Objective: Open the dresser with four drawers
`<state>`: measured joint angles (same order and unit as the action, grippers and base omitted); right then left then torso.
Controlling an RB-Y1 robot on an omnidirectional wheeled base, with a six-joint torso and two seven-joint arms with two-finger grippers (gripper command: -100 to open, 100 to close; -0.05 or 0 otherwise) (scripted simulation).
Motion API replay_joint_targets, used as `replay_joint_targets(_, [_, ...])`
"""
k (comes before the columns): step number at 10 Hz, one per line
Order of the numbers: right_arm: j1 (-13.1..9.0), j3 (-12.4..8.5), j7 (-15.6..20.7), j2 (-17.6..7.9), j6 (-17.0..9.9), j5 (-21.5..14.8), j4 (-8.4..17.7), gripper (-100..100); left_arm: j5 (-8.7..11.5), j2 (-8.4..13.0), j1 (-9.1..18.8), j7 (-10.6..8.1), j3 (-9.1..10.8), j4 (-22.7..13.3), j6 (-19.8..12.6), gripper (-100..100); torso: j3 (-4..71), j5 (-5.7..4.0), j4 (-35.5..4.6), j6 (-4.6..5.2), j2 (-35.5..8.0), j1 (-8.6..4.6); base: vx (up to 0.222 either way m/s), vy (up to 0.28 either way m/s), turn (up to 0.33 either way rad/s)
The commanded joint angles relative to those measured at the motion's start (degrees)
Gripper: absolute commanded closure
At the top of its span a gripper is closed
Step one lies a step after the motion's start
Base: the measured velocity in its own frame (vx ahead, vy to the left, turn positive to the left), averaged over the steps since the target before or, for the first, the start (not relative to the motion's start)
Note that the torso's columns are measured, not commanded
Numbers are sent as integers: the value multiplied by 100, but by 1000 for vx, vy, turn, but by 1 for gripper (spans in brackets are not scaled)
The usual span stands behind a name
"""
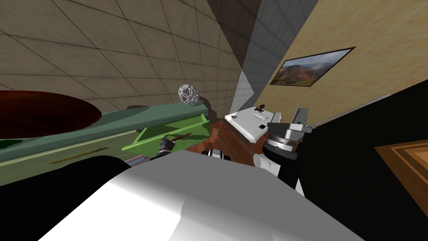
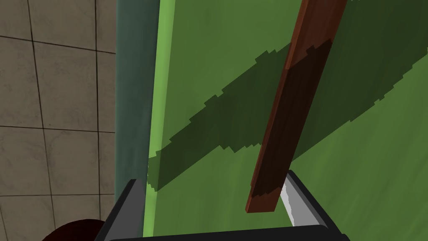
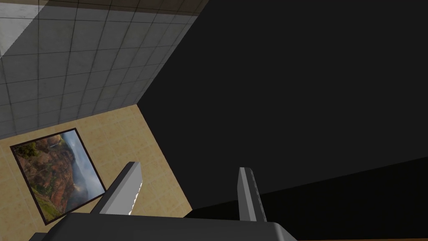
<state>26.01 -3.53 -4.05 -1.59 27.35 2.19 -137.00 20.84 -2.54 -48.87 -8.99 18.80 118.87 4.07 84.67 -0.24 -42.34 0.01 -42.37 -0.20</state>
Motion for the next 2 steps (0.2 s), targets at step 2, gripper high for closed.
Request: replay_joint_targets(2, [0,0,0,0,0,0,0,0,-1,-7,-2,2,-3,-18,0,0,0,8,4,1,5,7,0,0,0])
